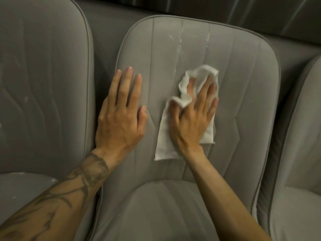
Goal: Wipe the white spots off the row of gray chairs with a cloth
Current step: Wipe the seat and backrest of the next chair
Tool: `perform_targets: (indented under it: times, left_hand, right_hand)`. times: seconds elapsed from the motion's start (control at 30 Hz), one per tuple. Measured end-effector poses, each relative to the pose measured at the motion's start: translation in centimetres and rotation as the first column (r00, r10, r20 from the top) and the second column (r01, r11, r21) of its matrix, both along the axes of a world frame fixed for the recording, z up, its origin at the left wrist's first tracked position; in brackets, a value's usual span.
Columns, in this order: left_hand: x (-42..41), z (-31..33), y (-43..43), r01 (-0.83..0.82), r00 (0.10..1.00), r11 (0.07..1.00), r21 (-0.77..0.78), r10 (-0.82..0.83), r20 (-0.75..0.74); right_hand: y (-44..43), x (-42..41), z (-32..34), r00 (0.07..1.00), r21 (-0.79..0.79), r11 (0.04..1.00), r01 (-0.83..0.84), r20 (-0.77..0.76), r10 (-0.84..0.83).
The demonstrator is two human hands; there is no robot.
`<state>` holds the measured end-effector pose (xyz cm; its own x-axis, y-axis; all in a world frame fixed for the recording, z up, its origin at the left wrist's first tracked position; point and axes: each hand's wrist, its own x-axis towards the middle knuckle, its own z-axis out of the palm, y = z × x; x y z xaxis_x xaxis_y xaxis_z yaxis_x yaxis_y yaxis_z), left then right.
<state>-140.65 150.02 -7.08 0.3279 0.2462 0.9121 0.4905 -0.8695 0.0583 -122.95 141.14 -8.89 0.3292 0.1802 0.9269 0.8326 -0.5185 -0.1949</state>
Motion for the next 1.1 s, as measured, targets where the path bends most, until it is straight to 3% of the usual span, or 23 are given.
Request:
perform_targets:
  times: [0.13,0.3,0.53,0.67,0.83,0.97,1.1]
  left_hand:
    - [0.0,0.0,0.0,0.003,1.0,1.0,-0.009,-0.003,0.003]
    - [0.0,0.0,-0.1,0.013,1.0,1.0,-0.012,-0.013,0.0]
    - [0.0,0.0,0.0,0.013,1.0,1.0,-0.016,-0.013,-0.003]
    - [0.1,0.0,0.0,0.015,1.0,1.0,-0.016,-0.015,0.0]
    - [0.1,-0.1,0.1,0.017,1.0,1.0,-0.016,-0.017,0.009]
    - [0.1,-0.1,0.0,0.019,1.0,1.0,-0.016,-0.019,0.009]
    - [0.0,0.0,0.0,0.015,1.0,1.0,-0.018,-0.015,0.004]
  right_hand:
    - [0.4,-0.7,0.9,1.0,0.071,0.997,0.014,-0.029,-0.012]
    - [-1.8,-2.3,-4.2,0.998,-0.057,0.998,-0.006,-0.07,0.002]
    - [1.0,-0.6,5.5,0.998,0.094,0.995,-0.045,0.052,0.04]
    - [0.6,-1.0,3.2,0.996,0.089,0.993,-0.079,0.036,0.076]
    - [0.1,-0.8,3.5,0.983,0.208,0.962,-0.174,0.087,0.159]
    - [-0.2,-1.0,3.7,0.939,0.217,0.921,-0.323,0.194,0.283]
    - [-0.3,-1.0,3.6,0.916,0.231,0.89,-0.394,0.178,0.359]
